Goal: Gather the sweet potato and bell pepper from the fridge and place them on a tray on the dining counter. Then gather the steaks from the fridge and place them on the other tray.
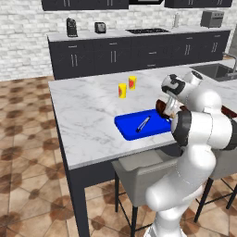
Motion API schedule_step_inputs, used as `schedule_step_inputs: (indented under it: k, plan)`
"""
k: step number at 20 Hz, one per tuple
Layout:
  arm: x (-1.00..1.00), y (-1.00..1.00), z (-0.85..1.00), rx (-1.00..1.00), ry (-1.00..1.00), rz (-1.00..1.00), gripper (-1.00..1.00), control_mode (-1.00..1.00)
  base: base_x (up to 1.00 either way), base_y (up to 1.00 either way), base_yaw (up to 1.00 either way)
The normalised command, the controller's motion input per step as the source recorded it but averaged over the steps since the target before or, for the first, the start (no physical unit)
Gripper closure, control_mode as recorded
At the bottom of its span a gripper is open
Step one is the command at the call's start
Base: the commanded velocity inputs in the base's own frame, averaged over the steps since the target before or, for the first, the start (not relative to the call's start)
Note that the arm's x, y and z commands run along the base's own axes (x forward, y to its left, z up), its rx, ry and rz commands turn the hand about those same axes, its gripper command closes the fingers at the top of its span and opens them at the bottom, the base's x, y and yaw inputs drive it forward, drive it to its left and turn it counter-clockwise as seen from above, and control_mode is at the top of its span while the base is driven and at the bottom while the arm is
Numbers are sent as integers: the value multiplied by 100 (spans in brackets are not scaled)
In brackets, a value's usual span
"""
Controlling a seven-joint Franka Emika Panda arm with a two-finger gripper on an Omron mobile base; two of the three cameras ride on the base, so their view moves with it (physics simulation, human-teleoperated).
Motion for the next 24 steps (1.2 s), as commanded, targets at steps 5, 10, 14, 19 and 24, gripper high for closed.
schedule_step_inputs:
  k: [5,10,14,19,24]
  plan:
    - [63,-3,-36,2,14,0,100,-100,0,0,0]
    - [62,0,-36,0,11,0,100,-100,0,0,0]
    - [46,-1,-45,0,8,0,100,-100,0,0,0]
    - [38,-3,-43,0,4,0,100,-100,0,0,0]
    - [34,-6,-39,0,1,0,100,-100,0,0,0]
